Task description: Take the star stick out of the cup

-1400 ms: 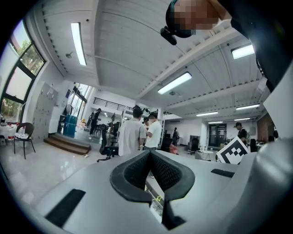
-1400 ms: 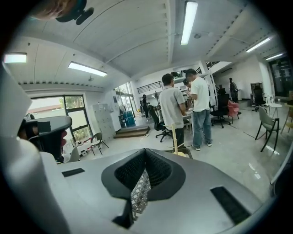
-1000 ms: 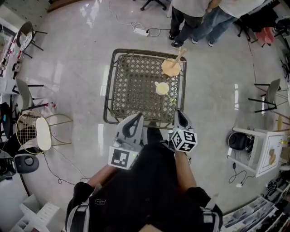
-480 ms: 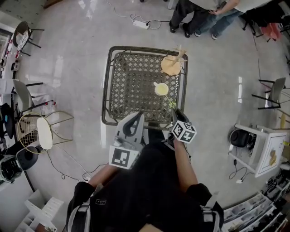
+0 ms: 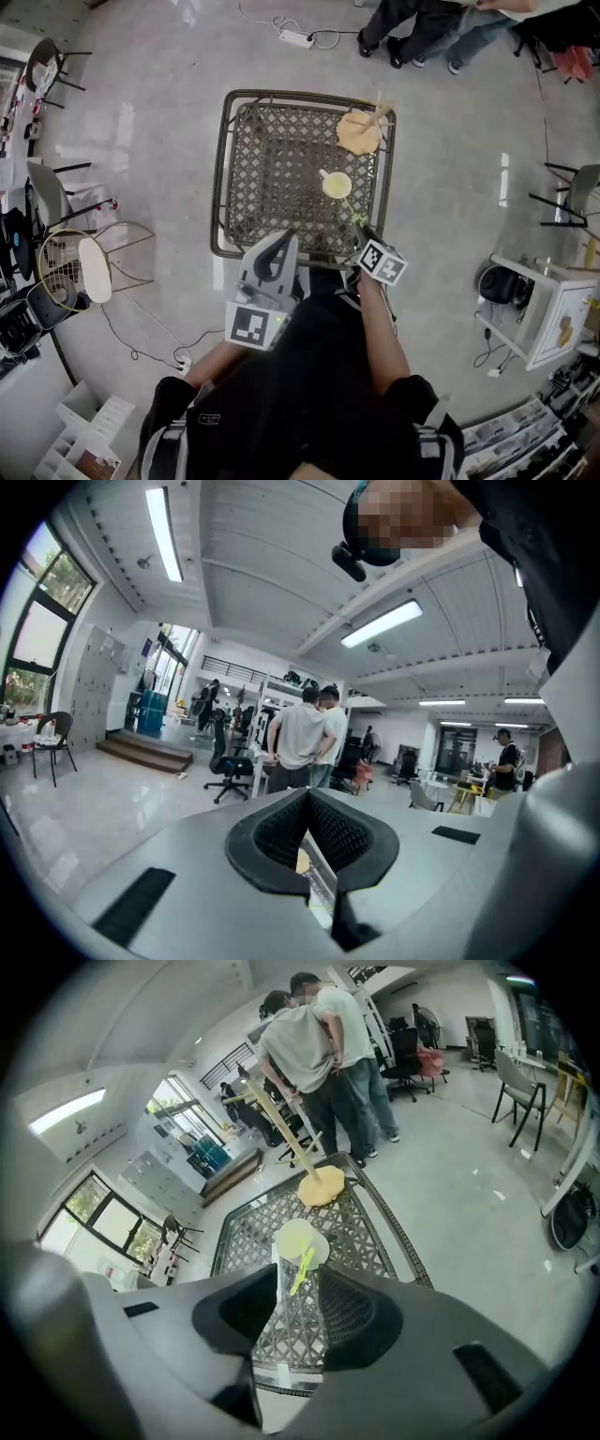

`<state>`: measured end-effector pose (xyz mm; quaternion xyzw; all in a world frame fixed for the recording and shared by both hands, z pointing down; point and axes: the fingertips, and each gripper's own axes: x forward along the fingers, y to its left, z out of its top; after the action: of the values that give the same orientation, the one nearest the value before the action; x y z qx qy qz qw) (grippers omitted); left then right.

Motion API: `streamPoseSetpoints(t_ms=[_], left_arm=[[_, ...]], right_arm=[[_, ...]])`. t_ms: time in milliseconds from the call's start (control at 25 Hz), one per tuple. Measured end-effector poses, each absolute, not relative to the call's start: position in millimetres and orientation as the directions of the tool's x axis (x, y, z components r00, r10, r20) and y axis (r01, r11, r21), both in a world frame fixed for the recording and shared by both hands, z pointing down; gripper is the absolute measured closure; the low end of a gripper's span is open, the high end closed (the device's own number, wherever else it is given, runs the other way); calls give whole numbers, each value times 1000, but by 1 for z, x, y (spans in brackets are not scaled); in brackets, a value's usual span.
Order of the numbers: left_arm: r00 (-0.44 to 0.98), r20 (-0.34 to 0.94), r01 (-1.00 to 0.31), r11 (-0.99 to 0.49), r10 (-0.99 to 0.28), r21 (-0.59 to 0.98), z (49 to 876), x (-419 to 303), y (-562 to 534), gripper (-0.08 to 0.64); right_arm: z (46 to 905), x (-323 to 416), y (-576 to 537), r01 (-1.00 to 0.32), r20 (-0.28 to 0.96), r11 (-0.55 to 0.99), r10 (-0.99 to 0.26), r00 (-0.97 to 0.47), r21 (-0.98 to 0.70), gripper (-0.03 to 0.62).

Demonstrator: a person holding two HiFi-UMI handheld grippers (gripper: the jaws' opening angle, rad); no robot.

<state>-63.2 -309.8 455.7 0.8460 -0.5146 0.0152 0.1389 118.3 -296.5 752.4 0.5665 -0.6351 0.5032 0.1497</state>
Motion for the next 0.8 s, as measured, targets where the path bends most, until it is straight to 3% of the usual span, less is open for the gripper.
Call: streamPoseSetpoints(t_ms=[200,400,800], left_arm=[[454,179,-884,-416,-873,214,461,-66,-314,545],[443,189,-890,-404,-877,210,466,-73,-314,545],[429,136,-894,-399,-893,206,449,-99,-281,545]], right_arm=[[763,115,-301,-864,764,-148,-554,-332,-482,479],[770,114,-305,-881,782,-155,-545,-301,-447,566],[740,103,-295,-905,752,-113,-604,-266,-411,571]])
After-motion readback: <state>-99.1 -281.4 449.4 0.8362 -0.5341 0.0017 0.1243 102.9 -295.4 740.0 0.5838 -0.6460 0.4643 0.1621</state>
